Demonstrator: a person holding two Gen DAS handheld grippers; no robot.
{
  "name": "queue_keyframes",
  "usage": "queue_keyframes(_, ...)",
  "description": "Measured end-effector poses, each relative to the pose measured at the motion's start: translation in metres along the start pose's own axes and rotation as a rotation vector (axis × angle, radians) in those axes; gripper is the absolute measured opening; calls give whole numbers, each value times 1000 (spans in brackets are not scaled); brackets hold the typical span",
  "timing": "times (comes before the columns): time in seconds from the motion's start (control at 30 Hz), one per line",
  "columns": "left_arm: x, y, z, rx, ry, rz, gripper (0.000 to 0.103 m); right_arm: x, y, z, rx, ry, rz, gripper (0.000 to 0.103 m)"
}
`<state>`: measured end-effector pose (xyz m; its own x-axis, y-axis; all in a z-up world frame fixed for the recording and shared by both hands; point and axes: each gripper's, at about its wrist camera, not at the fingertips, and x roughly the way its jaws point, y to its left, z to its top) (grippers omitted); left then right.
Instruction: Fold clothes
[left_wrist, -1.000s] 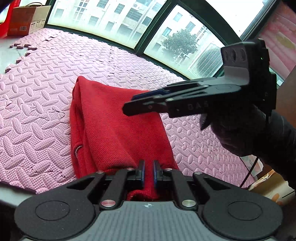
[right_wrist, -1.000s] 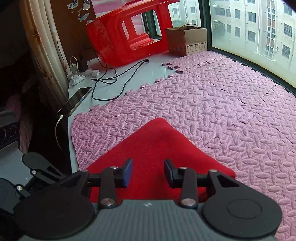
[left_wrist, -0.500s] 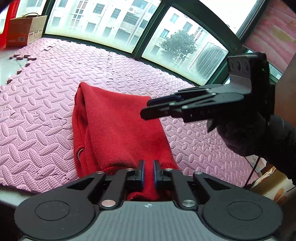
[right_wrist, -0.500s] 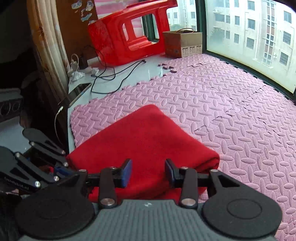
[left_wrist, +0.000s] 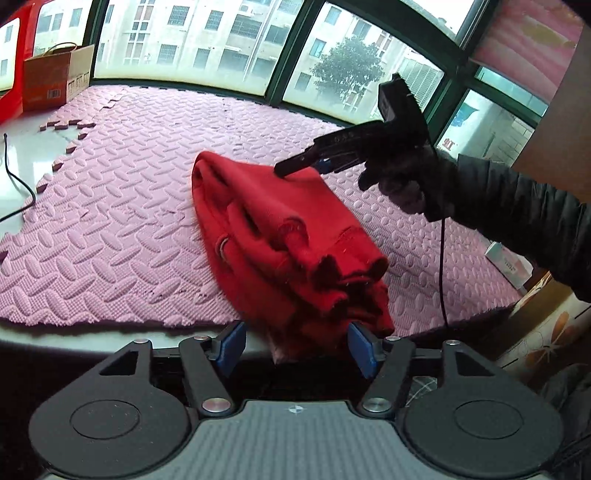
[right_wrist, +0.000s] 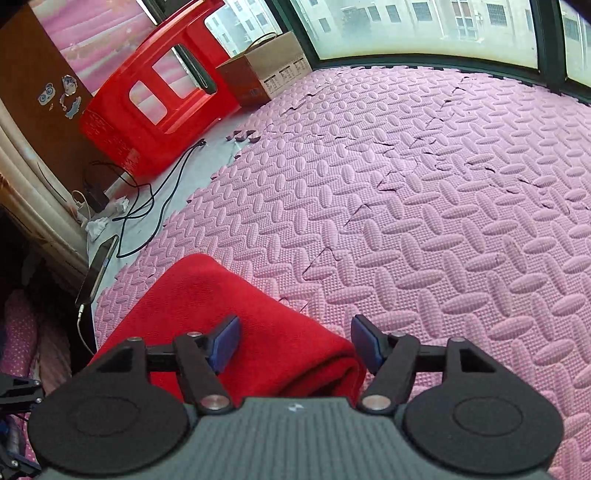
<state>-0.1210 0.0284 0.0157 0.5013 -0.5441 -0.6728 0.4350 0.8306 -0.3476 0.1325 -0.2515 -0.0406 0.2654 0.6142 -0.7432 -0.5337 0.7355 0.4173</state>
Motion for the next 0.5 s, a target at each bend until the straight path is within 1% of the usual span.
queue_keyframes(0.07, 9, -2, -6, 18, 30, 14, 65, -1, -3, -3, 9, 17, -1, 67)
queue_keyframes(0.17, 19, -9, -11, 80, 28, 41, 63, -4, -5, -10, 19, 33, -17, 65)
queue_keyframes(0.2, 21, -10, -13, 99, 25, 51, 63, -7, -5, -13, 20, 28, -20, 62)
queue_keyframes(0.27, 26, -12, -15, 123, 26, 60, 55, -11, -4, -17, 21, 15, -26, 60)
queue_keyframes(0.3, 29, -12, -15, 127, 30, 58, 53, -14, -5, -19, 30, 3, -28, 56)
queue_keyframes(0.33, 30, -12, -16, 128, 33, 51, 46, -18, -5, -22, 40, -11, -30, 52)
queue_keyframes(0.37, 32, -12, -16, 129, 36, 43, 36, -21, -6, -25, 47, -20, -37, 52)
queue_keyframes(0.5, 37, -11, -7, 156, 22, 65, 30, -38, -12, -40, 95, -73, -85, 47)
